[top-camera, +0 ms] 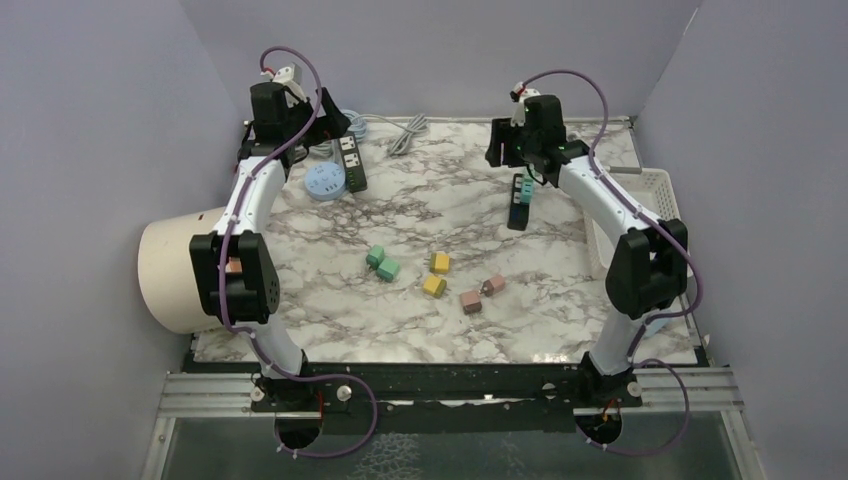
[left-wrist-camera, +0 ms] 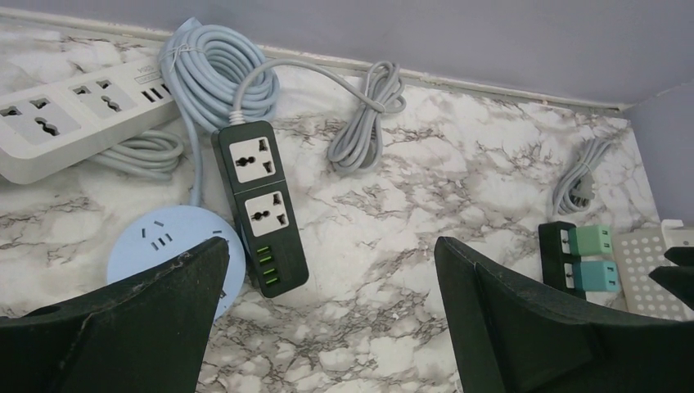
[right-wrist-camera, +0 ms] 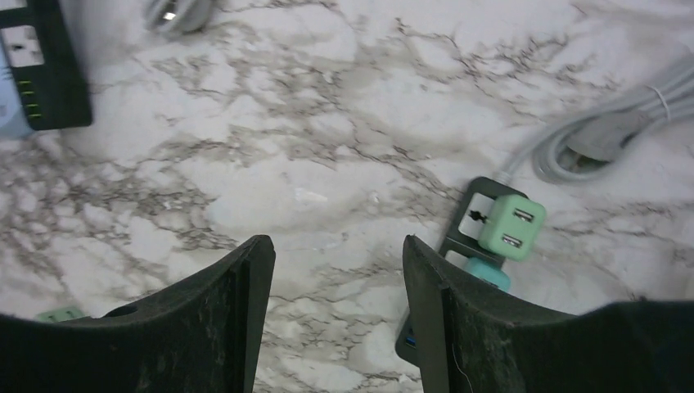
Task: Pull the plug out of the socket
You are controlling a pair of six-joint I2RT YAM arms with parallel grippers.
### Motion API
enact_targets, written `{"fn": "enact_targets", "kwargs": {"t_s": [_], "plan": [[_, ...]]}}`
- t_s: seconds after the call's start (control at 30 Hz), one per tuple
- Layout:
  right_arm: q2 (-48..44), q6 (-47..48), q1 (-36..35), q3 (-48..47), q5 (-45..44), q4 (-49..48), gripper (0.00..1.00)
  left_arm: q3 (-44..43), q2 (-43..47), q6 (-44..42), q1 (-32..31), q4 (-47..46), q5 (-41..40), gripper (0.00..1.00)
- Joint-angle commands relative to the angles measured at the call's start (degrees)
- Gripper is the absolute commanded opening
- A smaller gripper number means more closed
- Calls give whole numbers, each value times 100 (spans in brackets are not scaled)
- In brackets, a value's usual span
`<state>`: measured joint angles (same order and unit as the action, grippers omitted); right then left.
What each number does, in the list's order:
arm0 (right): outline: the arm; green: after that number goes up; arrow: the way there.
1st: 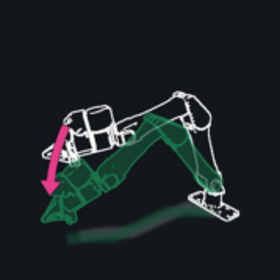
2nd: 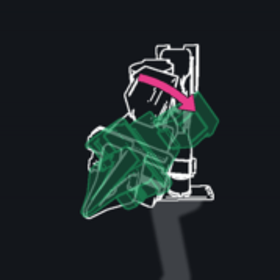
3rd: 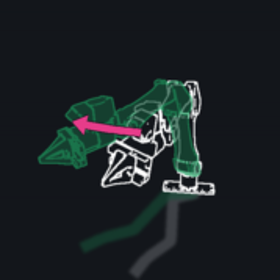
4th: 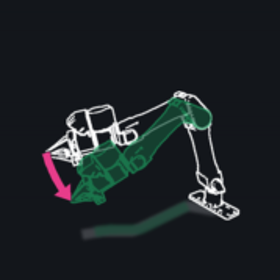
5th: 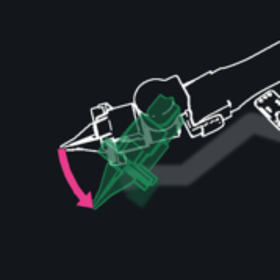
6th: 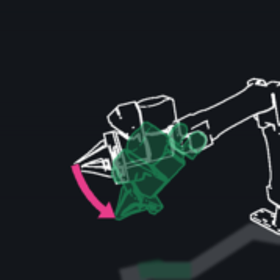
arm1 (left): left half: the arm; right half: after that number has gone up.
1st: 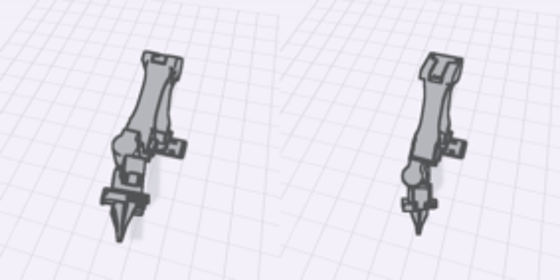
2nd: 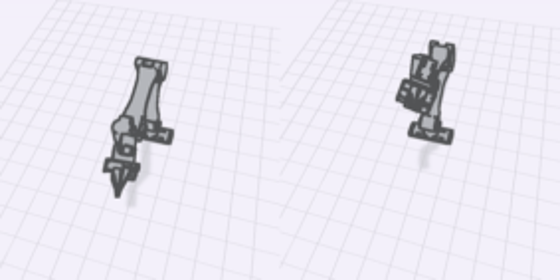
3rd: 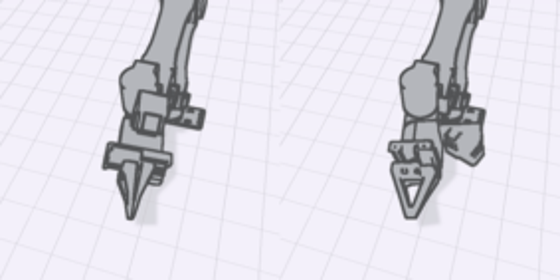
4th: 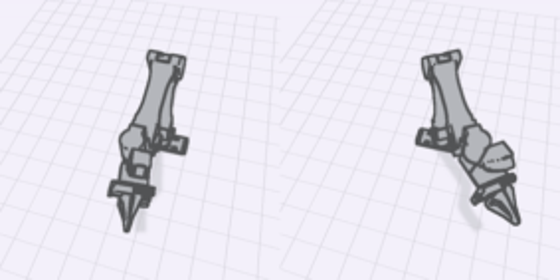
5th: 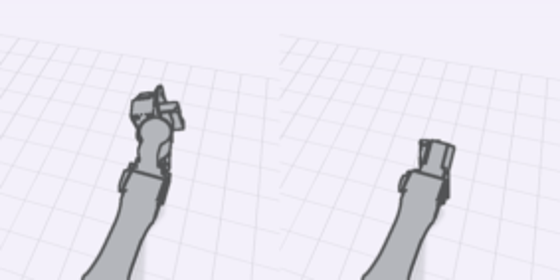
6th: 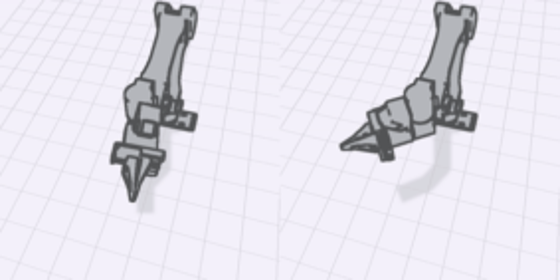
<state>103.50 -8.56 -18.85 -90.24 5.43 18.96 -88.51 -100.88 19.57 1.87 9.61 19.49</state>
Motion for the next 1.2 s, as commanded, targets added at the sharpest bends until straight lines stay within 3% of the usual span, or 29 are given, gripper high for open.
{"fn": "enact_targets", "kwargs": {"t_s": [0.0,0.47,0.63,1.17], "plan": [[212,-52,73,153,-1144,530,64,149,306,-3,-11,-219,240,99],[706,-166,357,85,-1907,1049,64,596,685,-328,-11,-581,575,99],[738,-200,506,292,-1798,924,64,766,766,-377,-11,-910,958,99],[1201,-299,628,396,-1326,725,63,819,897,-209,-28,-1126,445,99]]}}
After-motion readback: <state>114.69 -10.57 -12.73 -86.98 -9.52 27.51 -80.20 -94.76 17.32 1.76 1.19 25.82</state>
